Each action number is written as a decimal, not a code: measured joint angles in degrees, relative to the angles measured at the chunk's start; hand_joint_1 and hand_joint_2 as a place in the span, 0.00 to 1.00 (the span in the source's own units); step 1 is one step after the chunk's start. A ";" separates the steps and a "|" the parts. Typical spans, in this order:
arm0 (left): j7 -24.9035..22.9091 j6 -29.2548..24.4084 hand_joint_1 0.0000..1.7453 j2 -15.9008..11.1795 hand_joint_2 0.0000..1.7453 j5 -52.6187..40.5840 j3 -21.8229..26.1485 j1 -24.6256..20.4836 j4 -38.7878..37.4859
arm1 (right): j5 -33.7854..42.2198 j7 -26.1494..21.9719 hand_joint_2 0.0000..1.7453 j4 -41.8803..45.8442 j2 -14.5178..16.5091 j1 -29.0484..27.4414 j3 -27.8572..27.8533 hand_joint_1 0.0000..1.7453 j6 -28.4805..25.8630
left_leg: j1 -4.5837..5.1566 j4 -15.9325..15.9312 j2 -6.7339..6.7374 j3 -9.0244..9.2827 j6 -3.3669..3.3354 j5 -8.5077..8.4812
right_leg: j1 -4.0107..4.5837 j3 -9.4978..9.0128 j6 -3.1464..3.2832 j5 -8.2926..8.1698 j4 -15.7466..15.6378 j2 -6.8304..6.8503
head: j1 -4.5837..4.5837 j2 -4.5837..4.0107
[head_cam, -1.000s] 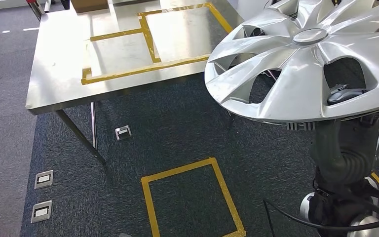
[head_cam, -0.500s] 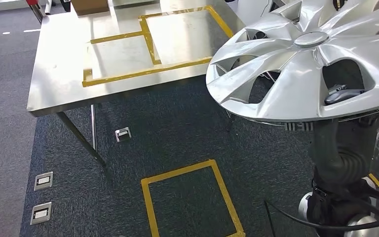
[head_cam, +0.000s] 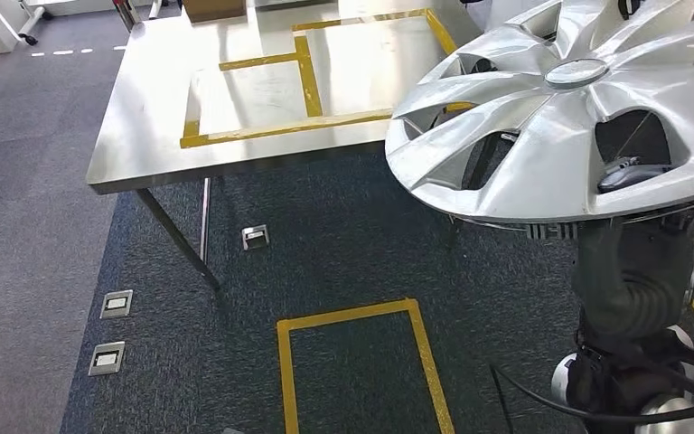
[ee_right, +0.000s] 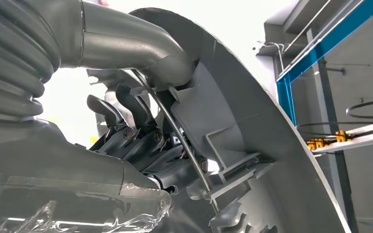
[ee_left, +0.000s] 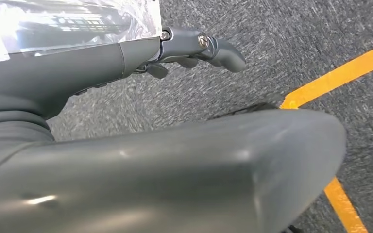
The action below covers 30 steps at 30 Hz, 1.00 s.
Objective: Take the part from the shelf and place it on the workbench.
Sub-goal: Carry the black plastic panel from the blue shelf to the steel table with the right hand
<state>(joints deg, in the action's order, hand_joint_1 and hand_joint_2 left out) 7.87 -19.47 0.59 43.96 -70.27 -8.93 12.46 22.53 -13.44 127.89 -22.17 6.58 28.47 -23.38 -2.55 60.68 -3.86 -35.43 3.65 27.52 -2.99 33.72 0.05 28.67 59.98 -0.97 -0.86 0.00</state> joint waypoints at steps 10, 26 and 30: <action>0.02 0.08 0.00 -0.20 1.00 -0.01 0.00 -0.06 0.00 | 0.29 -0.10 1.00 -0.01 0.13 -0.20 -0.06 1.00 -0.19 | 3.11 1.70 3.74 -0.55 -5.45 -1.79 | 2.64 -1.44 1.53 1.21 -0.23 2.87 | 1.05 0.00; -0.30 0.09 0.00 0.04 1.00 0.10 0.00 -0.02 0.02 | 1.34 -0.55 1.00 -0.02 0.32 -0.23 -0.13 1.00 -0.16 | 3.27 -0.70 3.78 0.40 -4.24 -0.68 | 2.64 -1.08 0.69 0.84 -0.73 2.89 | 0.89 0.00; -2.27 0.88 0.00 0.04 1.00 1.50 0.08 0.00 0.02 | 1.67 -0.76 1.00 -0.03 0.33 -0.21 -0.15 1.00 0.10 | 3.26 -0.70 3.78 0.41 -4.28 -0.71 | 2.65 -1.09 0.67 0.82 -0.73 2.89 | 0.90 0.00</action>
<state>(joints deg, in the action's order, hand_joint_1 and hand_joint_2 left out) 5.60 -18.60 0.63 45.46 -70.19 -8.92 12.48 24.20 -14.21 127.86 -21.84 6.37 28.33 -23.28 0.71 59.99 -0.08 -35.02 -0.63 26.81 -0.34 32.62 0.72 29.49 59.25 1.92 0.04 0.00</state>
